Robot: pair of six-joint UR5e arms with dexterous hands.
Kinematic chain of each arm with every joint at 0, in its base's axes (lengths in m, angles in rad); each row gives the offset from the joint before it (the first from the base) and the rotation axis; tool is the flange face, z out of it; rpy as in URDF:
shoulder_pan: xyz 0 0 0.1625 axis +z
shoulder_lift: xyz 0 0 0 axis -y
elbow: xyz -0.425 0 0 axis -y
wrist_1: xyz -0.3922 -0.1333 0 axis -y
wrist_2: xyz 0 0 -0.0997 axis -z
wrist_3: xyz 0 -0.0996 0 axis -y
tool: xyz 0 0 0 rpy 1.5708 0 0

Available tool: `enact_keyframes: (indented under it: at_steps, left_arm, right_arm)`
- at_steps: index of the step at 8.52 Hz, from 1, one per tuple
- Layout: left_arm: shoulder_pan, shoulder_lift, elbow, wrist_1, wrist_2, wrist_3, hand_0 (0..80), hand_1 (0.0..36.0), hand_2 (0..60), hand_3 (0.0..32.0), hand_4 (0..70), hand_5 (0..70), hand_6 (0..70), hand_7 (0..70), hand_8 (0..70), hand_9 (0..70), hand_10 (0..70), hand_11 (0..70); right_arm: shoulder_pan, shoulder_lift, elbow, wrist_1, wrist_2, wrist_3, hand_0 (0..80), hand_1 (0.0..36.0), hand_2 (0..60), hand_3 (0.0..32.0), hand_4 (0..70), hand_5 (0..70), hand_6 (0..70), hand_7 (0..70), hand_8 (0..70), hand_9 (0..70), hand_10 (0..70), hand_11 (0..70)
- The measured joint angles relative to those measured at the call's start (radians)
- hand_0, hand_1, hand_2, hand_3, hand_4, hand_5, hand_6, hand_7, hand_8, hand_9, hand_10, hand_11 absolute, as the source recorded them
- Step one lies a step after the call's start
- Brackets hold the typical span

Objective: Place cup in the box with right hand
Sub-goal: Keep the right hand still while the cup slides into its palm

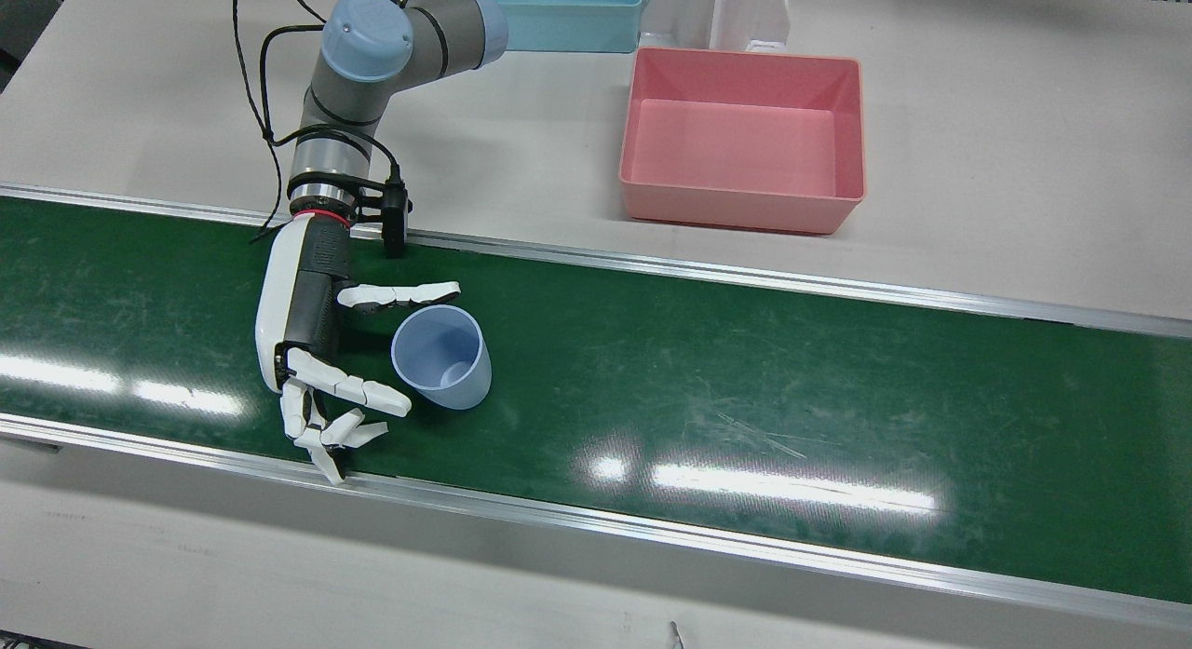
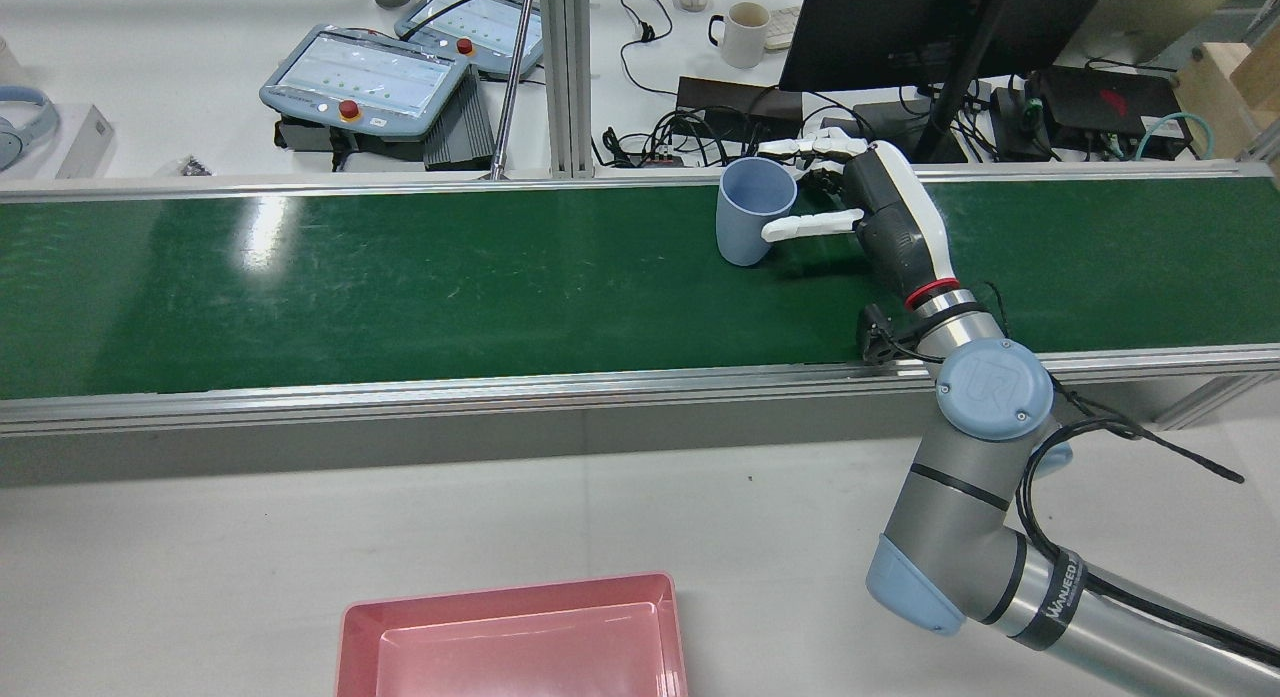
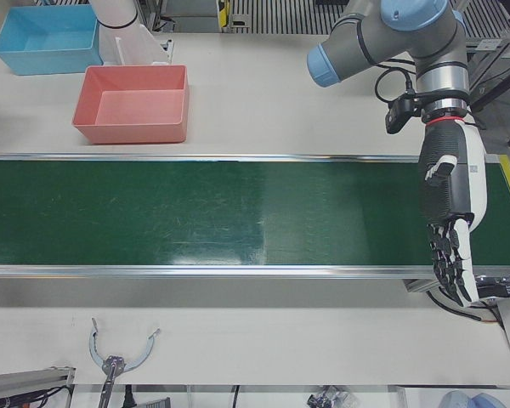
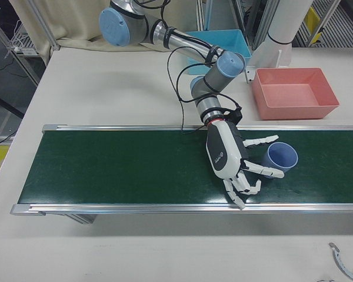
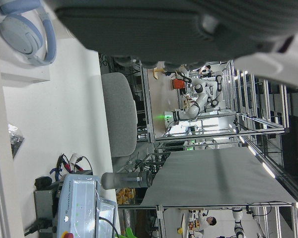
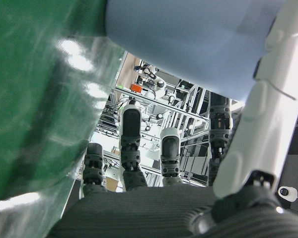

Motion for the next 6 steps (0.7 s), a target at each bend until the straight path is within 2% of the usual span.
enact_keyframes:
  at_steps: [6]
  left_arm:
    - [0.0,0.0,0.0,0.0,0.0,0.0,0.0,0.0,0.0,0.0,0.0,0.0,0.0,0.0,0.0,0.0,0.0,0.0]
  right_arm:
    - [-0.002,-0.002,-0.001,-0.001,0.001,0.0,55.5,12.5,0.0,26.6,35.6,8.1,13.8,70.0,32.2,46.0,13.9,20.5]
